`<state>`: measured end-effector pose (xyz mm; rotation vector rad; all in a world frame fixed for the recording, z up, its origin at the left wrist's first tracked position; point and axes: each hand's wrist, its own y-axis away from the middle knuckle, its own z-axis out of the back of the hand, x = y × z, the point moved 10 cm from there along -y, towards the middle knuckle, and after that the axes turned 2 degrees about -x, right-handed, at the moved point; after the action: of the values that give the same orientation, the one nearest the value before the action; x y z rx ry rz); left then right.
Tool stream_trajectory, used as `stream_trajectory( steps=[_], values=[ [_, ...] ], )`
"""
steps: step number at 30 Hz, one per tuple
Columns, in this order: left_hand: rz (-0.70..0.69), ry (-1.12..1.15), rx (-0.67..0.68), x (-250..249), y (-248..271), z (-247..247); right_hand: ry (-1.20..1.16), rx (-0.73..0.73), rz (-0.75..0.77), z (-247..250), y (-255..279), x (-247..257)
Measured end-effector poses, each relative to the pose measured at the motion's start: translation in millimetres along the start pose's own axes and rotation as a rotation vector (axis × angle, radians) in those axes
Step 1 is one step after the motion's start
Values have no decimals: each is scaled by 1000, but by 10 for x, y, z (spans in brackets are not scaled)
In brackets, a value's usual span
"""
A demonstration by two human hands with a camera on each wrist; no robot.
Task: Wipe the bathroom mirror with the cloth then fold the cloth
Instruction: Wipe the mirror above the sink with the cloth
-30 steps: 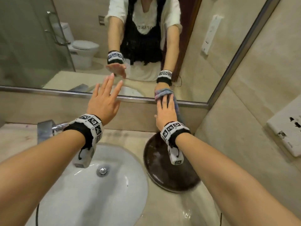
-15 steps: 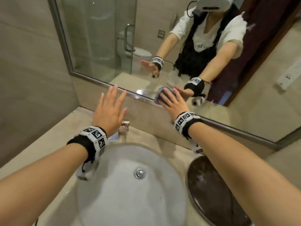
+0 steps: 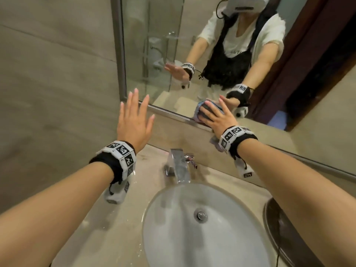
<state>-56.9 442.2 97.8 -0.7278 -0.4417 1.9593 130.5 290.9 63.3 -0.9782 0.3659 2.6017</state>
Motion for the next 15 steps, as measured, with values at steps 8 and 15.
stream_trajectory(
  steps=[8,15],
  values=[
    [68,-88,-108,500,-76,422,31,-46,26,173,-652,453],
    [11,-265,-193,748,-389,972,-93,-198,43,524,-794,537]
  ],
)
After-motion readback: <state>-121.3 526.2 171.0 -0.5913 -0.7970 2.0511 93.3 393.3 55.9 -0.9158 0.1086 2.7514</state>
